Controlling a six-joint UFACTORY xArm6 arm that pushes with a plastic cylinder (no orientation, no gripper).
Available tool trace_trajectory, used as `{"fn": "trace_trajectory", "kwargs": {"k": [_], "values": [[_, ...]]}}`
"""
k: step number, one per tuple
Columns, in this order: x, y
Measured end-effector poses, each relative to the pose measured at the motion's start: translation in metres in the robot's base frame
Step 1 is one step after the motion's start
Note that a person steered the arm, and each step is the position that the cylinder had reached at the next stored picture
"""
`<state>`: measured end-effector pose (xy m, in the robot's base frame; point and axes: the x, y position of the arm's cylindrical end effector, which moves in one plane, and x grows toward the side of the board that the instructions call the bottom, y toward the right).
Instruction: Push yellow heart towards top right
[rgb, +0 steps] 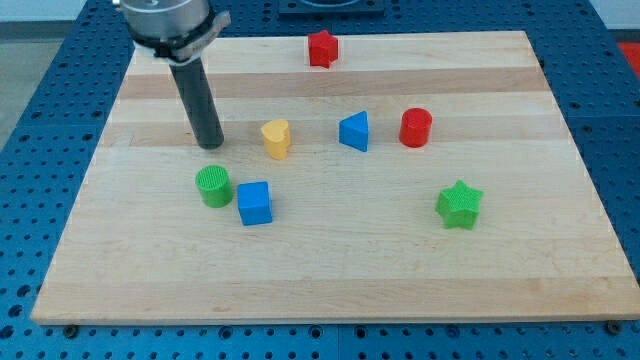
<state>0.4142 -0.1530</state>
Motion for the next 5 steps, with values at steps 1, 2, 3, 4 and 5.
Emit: {"fn": "trace_trajectory", "kwargs": {"k": [1,2,3,4,5], "values": [[0.017,0.024],[0.016,0.044],[0.001,0.058],[-0.01,0.081],[-0.021,0.111]]}}
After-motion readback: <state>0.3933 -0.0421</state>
